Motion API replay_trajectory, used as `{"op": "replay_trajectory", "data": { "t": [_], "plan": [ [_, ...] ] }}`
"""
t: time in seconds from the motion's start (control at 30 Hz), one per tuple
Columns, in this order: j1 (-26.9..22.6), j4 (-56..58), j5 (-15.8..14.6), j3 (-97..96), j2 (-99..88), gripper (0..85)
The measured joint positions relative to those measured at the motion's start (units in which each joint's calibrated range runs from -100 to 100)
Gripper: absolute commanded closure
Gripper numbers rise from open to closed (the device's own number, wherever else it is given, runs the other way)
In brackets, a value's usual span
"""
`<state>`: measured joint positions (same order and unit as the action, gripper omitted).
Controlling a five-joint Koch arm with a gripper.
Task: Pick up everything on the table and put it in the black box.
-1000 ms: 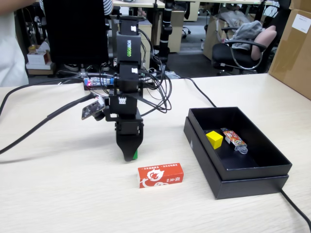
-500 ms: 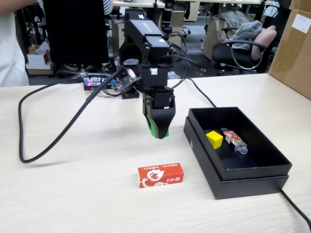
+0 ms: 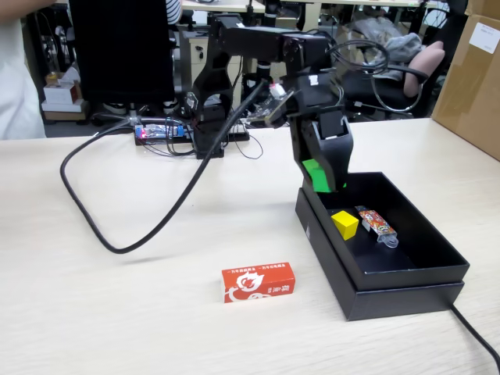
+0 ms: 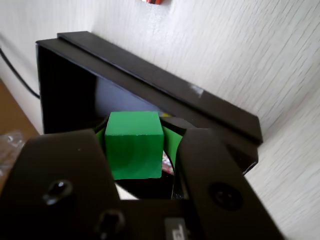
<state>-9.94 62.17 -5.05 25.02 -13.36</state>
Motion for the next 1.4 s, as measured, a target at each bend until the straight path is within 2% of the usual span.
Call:
{"op": "replay_trajectory", "data": {
  "t": [0.03, 0.33, 0.63, 0.77, 0.8, 1.17, 1.4],
  "plan": [
    [-0.6, 0.0, -1.1, 1.6, 0.0, 75.1],
    [-4.1, 0.0, -5.1, 3.2, 6.2, 75.1],
    [-5.0, 0.0, -5.5, 3.9, 17.4, 74.2],
    [-4.9, 0.0, -5.5, 3.9, 18.1, 52.7],
    [-4.8, 0.0, -5.5, 3.8, 18.2, 50.9],
    [-3.8, 1.8, -5.4, 8.3, 16.6, 47.1],
    [0.6, 2.5, -4.3, 13.5, 10.9, 47.1]
  ]
}}
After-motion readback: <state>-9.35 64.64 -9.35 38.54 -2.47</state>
